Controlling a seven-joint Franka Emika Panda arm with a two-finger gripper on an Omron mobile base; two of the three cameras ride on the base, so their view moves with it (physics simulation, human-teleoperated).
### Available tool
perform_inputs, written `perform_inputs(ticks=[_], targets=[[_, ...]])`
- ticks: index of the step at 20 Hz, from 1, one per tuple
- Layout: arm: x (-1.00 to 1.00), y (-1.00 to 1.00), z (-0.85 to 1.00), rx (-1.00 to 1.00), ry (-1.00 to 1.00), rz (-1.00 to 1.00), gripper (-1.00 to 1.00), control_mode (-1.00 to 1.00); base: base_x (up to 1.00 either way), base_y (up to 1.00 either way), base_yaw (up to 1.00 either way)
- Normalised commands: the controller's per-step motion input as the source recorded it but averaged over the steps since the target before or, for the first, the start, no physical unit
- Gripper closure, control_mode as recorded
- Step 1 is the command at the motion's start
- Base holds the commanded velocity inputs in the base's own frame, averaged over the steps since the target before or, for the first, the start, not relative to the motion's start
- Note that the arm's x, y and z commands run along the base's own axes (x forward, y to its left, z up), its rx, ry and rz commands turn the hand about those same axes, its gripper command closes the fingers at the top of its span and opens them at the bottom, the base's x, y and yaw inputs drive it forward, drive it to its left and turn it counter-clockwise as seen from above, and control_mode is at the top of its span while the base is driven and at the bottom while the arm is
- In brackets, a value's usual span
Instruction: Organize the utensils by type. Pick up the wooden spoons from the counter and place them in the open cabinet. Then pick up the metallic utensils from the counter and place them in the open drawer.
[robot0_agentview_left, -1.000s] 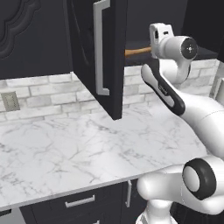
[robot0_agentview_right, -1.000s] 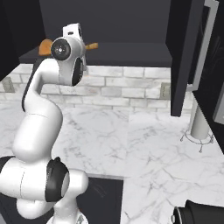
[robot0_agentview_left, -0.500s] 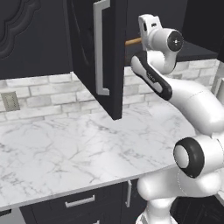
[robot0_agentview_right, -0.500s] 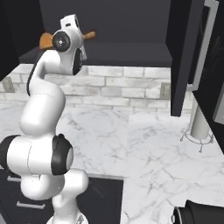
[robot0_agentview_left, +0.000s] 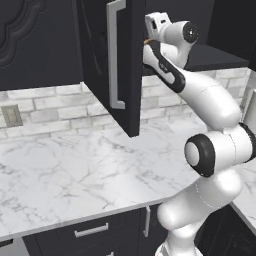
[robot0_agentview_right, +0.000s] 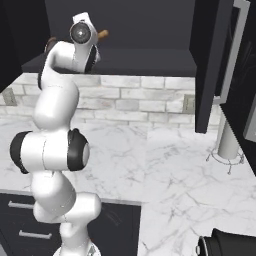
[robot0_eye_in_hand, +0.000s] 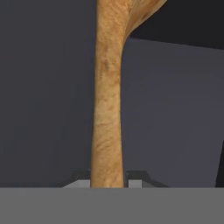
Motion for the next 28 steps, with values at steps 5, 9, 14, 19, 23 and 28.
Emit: perform_inputs(ticks=[5,9,14,19,23,28], targets=[[0.51,0.28,-0.18,0.0,0.0,0.05,1.0,-1.0,0.0,0.0,0.0],[0.61,0.27,-0.3,0.0,0.0,0.0,1.0,-1.0,0.0,0.0,0.0],[0.53,0.27,-0.22,0.0,0.05,0.0,1.0,-1.0,0.0,0.0,0.0],[0.48,0.28,-0.39,0.0,0.19,0.0,1.0,-1.0,0.0,0.0,0.0],[0.4,0.22,-0.52,0.0,0.14,0.0,1.0,-1.0,0.0,0.0,0.0],[0.35,0.21,-0.63,0.0,0.02,0.0,-1.0,-1.0,0.0,0.0,0.0]])
